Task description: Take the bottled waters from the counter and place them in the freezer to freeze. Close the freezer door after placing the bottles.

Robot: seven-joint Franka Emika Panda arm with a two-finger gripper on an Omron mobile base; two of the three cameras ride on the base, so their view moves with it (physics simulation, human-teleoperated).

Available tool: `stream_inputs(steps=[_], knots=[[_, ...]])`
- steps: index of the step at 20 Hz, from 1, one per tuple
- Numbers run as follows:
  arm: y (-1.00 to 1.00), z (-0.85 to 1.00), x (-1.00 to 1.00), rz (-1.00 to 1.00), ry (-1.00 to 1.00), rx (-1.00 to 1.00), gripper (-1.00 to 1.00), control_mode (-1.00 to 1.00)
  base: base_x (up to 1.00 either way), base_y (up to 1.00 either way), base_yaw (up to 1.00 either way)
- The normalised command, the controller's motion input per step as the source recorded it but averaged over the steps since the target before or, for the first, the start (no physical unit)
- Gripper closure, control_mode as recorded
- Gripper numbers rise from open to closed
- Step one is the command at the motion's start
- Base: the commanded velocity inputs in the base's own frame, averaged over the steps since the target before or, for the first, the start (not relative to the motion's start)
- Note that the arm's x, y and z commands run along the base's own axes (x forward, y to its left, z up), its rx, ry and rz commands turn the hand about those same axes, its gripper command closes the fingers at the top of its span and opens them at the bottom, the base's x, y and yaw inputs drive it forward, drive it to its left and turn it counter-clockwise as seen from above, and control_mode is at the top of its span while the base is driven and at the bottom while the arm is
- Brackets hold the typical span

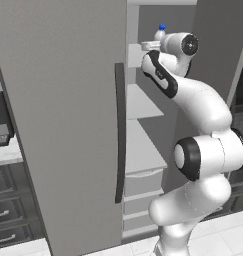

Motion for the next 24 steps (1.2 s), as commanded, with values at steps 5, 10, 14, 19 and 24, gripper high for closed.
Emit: stream_inputs(steps=[5,10,14,19,24], knots=[[0.0,-0.16,0.19,0.0,0.03,0.0,1.0,-1.0,0.0,0.0,0.0],[0.0,-0.27,0.06,0.0,-0.12,0.0,1.0,-1.0,0.0,0.0,0.0],[0.0,-0.26,0.17,0.0,-0.1,0.0,1.0,-1.0,0.0,0.0,0.0],[0.0,-0.04,0.26,0.0,0.0,0.0,1.0,-1.0,0.0,0.0,0.0],[0.0,0.0,0.28,0.0,0.0,0.0,1.0,-1.0,0.0,0.0,0.0]])
